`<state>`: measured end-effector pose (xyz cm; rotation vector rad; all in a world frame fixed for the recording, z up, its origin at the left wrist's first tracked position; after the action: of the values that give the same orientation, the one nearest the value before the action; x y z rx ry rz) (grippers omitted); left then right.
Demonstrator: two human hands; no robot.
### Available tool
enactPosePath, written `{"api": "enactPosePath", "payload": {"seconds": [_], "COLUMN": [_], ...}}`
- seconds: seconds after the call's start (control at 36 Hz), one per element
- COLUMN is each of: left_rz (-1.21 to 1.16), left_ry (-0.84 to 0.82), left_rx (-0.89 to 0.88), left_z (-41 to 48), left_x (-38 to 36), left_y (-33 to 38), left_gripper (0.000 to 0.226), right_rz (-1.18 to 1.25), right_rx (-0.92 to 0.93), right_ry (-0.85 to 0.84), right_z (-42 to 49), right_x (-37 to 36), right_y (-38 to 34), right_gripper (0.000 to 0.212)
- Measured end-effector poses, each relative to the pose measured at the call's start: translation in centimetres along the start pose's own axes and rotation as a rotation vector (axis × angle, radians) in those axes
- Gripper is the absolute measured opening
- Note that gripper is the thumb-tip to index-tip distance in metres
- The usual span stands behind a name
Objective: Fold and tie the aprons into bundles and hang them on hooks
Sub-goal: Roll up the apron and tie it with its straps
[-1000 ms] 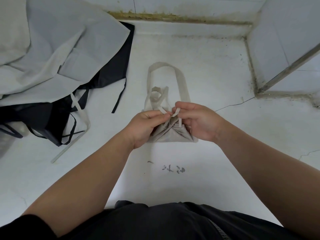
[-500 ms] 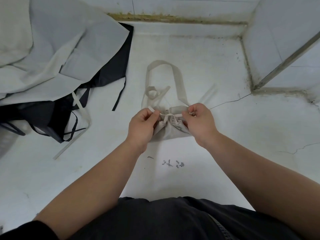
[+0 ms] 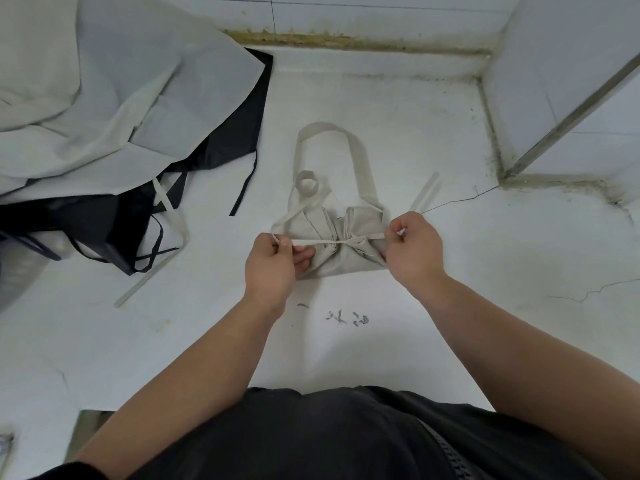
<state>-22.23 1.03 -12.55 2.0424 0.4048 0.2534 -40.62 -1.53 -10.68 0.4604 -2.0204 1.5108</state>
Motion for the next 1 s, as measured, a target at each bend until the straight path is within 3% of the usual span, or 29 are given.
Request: {"api": "enactPosePath", "payload": {"seconds": [0.14, 0.28, 0.33, 0.42, 0.5, 0.64, 0.69, 0.81, 0.86, 0.94, 1.0], "left_rz": [-0.057, 0.463, 0.512, 0.393, 0.251, -0.079, -0.210, -0.332, -0.373, -0.444, -0.469], "left_ry": [0.105, 0.172, 0.122, 0.049, 0.034, -0.107, -0.167, -0.061, -0.037, 0.001, 0.016], "left_rx": [0.053, -0.211, -0.194, -0.052, 0.082, 0.287, 0.354, 0.399, 0.421, 0.462, 0.483], "left_z": [-0.5, 0.0, 0.5, 1.3, 1.8, 2.4, 2.3, 1.6, 1.6, 1.8, 1.6], "left_x": [-0.1, 0.6, 0.7, 0.6, 0.9, 1.9, 2.1, 1.8, 1.8, 1.6, 1.3], "left_y": [-0.4, 0.3, 0.7, 1.2, 2.0, 3.0, 3.3, 4.1, 4.4, 4.6, 4.8], "left_gripper": [0.021, 0.021, 0.023, 0.022, 0.022, 0.004, 0.011, 0.009, 0.008, 0.007, 0.007], "right_rz": [-0.062, -0.271, -0.341, -0.308, -0.074, 0.579, 0.820, 1.087, 1.057, 0.549, 0.305], "right_rx": [-0.020, 0.014, 0.010, -0.009, -0.088, -0.329, -0.410, -0.481, -0.402, -0.110, -0.037], "right_ry": [0.018, -0.046, -0.106, -0.203, -0.254, -0.272, -0.259, -0.258, -0.318, -0.368, -0.329], "right_z": [-0.5, 0.3, 0.7, 1.0, 0.9, 0.7, 0.8, 1.3, 1.5, 2.0, 2.1], "right_x": [-0.5, 0.3, 0.7, 0.6, 0.3, 0.7, 1.0, 2.0, 2.4, 2.3, 2.0], "right_y": [0.5, 0.4, 0.3, 0.1, 0.0, -0.3, -0.9, -2.2, -2.6, -2.2, -1.9], "right_gripper": [0.015, 0.025, 0.024, 0.023, 0.029, 0.026, 0.023, 0.019, 0.026, 0.028, 0.036]}}
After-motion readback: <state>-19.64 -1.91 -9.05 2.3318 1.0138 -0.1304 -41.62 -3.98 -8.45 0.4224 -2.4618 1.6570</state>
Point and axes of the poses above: each hand's wrist, its own z-axis towards the middle knuckle, its own x-axis out of the back of the hand, y = z × x, the point moved 1 cm from there along z, towards the middle knuckle, and after that the axes turned 1 degree about -y, right-handed, at the moved point
